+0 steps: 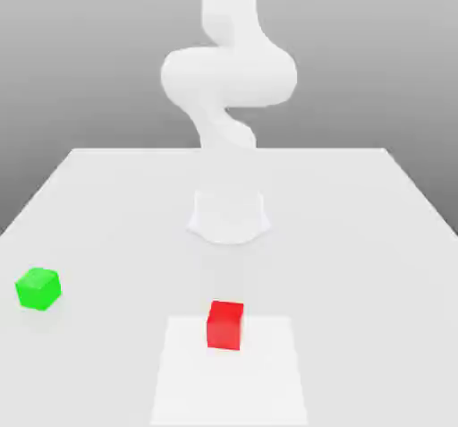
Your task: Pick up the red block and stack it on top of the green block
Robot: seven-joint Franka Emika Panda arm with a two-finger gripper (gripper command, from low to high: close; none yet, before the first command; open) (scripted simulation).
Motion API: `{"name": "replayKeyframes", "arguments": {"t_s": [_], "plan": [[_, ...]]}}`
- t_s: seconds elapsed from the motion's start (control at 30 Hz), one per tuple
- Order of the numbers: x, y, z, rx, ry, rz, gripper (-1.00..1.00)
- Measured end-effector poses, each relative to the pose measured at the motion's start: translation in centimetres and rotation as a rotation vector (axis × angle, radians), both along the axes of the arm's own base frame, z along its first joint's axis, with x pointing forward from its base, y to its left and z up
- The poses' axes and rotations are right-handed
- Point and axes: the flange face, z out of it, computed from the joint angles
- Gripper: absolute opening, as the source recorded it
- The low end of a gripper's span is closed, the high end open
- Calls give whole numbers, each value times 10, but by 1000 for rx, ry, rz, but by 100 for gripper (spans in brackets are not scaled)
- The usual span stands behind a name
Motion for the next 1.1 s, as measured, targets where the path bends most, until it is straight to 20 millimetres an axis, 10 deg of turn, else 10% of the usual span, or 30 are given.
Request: {"name": "replayKeyframes", "arguments": {"t_s": [0.3,0.6,0.8,0.83,1.1], "plan": [[51,-3,-224,26,336,-54,0],[-17,-5,-447,49,695,-119,0],[-25,-5,-509,51,720,-124,0],[-26,-5,-515,51,720,-124,-100],[-25,-5,-509,51,720,-124,-100]]}}
